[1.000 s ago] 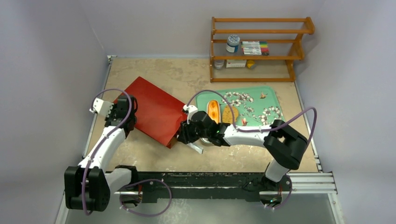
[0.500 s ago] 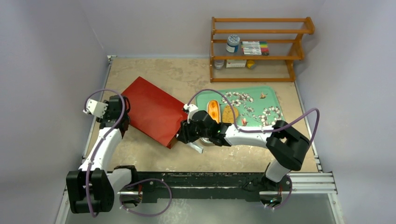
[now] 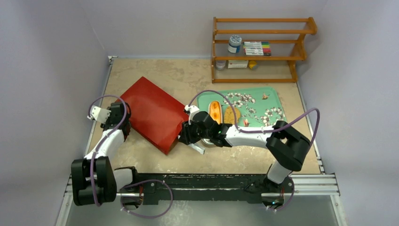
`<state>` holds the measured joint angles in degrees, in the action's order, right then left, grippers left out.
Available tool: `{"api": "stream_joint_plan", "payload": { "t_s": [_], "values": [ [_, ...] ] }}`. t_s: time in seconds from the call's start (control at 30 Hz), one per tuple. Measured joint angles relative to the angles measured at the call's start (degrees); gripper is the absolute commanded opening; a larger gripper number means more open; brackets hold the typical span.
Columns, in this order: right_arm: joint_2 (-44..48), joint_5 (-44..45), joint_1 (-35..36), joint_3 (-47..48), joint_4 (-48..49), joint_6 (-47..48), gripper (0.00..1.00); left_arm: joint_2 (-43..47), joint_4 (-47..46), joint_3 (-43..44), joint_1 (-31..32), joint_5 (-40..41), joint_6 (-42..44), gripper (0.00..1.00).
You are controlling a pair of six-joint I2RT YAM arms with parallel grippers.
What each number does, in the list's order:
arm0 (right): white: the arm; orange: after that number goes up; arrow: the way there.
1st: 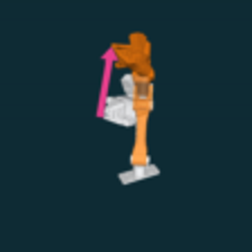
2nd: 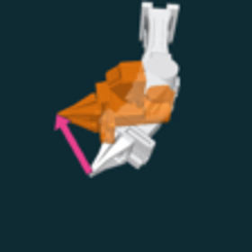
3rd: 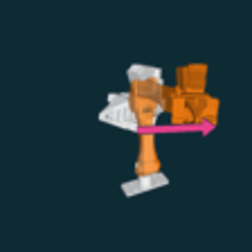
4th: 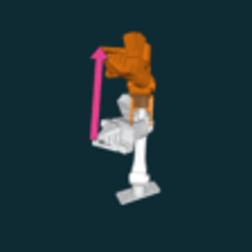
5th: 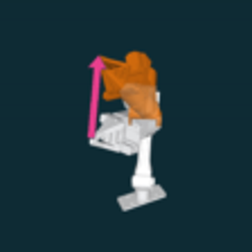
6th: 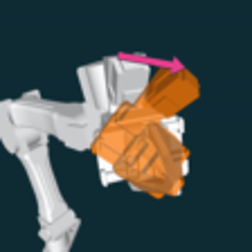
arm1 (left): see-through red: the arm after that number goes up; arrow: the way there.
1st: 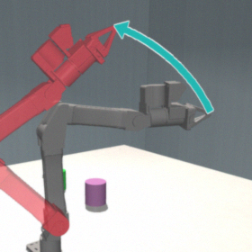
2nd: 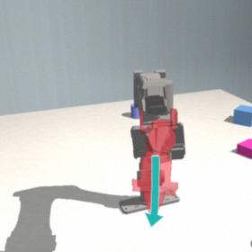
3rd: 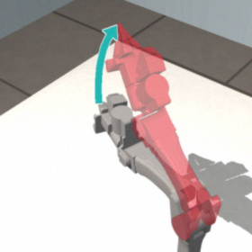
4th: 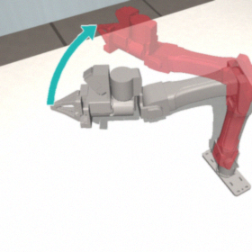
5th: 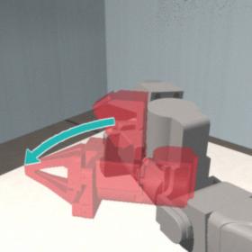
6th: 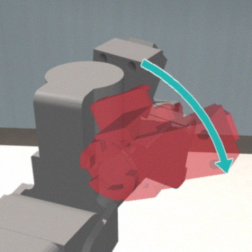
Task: Take the fake bread out of the paper bag
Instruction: Adjust the paper bag at the center of the board.
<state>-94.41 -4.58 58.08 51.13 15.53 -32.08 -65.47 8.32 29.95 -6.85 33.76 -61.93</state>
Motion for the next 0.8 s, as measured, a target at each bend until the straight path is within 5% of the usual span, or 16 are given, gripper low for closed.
{"api": "stream_joint_plan", "payload": {
  "t_s": [0.8],
  "values": [
    [-4.7,0.6,0.0,5.3,-2.6,0.0,0.40,-0.6,-20.4,-6.3,-0.6,1.9,-2.0,0.48]
  ]
}}
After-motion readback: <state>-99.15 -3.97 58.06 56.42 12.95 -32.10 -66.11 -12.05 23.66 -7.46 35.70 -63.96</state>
